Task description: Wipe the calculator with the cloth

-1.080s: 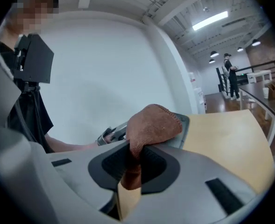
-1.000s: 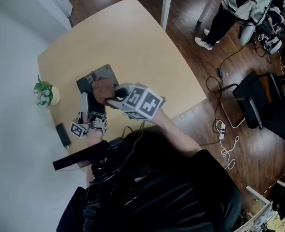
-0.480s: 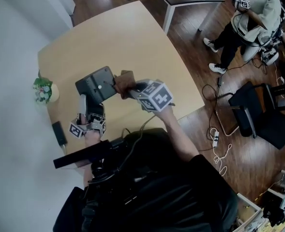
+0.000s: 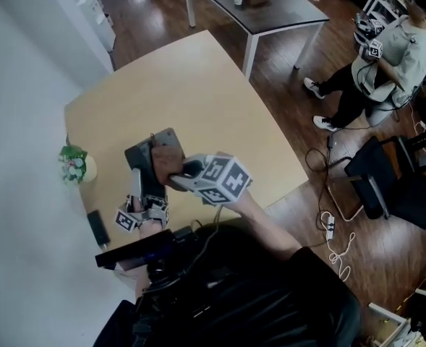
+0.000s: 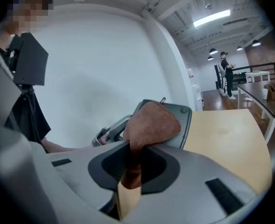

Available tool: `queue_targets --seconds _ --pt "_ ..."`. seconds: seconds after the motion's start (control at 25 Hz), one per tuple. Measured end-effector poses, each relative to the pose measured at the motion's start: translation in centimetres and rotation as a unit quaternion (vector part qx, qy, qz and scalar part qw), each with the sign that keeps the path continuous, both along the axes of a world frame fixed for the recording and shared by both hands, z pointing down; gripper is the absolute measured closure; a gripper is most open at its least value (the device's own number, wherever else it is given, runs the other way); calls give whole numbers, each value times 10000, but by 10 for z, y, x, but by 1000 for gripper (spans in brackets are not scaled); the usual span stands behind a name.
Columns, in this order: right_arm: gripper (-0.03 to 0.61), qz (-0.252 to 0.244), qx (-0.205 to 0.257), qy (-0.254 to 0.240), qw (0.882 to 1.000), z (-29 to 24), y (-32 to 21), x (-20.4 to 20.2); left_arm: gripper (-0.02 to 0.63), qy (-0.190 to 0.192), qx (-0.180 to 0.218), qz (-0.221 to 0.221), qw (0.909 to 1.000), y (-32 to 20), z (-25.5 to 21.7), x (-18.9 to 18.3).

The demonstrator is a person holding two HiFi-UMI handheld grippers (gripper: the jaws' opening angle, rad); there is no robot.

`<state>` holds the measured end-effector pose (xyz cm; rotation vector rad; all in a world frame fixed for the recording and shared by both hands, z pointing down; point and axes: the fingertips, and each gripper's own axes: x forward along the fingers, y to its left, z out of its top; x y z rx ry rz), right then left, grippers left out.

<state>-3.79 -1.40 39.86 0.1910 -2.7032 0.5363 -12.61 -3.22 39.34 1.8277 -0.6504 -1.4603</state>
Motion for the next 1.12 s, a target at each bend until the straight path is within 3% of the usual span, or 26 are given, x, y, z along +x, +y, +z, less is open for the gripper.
queue_targets --seconds 0.12,0.36,0.56,0.72,0.8,0.92,1.12 --pt "525 64 -54 264 9996 11 -1 5 540 -4 98 23 9999 6 -12 4" --pt "526 680 -49 558 9961 24 -40 48 539 33 282 -28 9996 4 -30 -4" --pt "528 1283 1052 1469 9751 21 -77 77 546 -91 117 -88 9999 2 -23 -10" --pt "528 1079 2154 1013 9652 -46 -73 46 546 -399 28 -39 9992 1 -22 0" --pt "528 1064 2847 819 9492 -77 -73 28 546 -567 15 19 9984 0 -24 10" --pt "528 828 3856 1055 9129 -90 -71 2 546 -733 9 86 9973 -2 -27 20" --pt "526 -37 4557 1643 8748 -56 -38 -24 543 -812 -92 8 9967 -6 -26 16"
